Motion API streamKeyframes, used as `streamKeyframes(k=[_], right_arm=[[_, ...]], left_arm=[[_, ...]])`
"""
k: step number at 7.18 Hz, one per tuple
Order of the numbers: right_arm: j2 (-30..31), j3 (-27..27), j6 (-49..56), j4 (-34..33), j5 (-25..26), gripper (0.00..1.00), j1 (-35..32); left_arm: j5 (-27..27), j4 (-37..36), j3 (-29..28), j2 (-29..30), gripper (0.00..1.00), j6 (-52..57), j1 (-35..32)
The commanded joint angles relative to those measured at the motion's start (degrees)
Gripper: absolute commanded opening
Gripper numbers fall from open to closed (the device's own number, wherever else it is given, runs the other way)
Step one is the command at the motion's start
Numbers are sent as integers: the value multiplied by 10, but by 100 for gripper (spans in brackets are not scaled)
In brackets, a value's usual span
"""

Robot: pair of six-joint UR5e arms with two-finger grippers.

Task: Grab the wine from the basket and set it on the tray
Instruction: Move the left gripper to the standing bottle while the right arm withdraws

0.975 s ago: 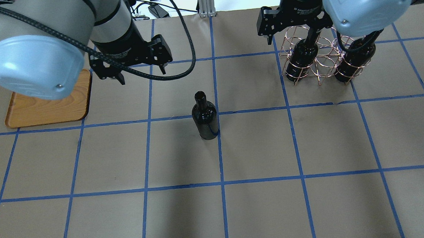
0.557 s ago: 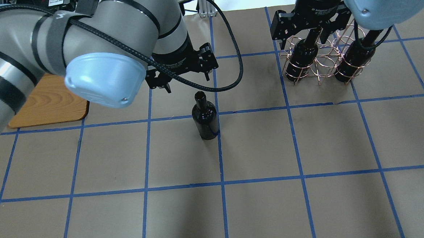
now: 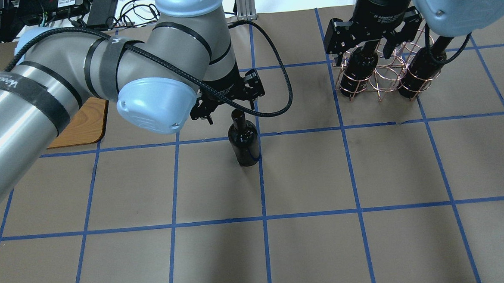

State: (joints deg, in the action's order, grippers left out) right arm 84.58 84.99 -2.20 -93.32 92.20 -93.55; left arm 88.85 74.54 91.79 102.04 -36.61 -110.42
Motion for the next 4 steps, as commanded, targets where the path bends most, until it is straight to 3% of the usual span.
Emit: streamKeyframes(k=[1,3,4], right_arm=[[0,0,0,-3,0,100,0],[1,0,0,-2,0,100,0],[1,0,0,-5,0,100,0]], left_arm=[[-4,-3,5,14,100,-14,-2],[-5,-18,14,18,77,-21,-11],[-5,-28,15,17,74,-21,-12]])
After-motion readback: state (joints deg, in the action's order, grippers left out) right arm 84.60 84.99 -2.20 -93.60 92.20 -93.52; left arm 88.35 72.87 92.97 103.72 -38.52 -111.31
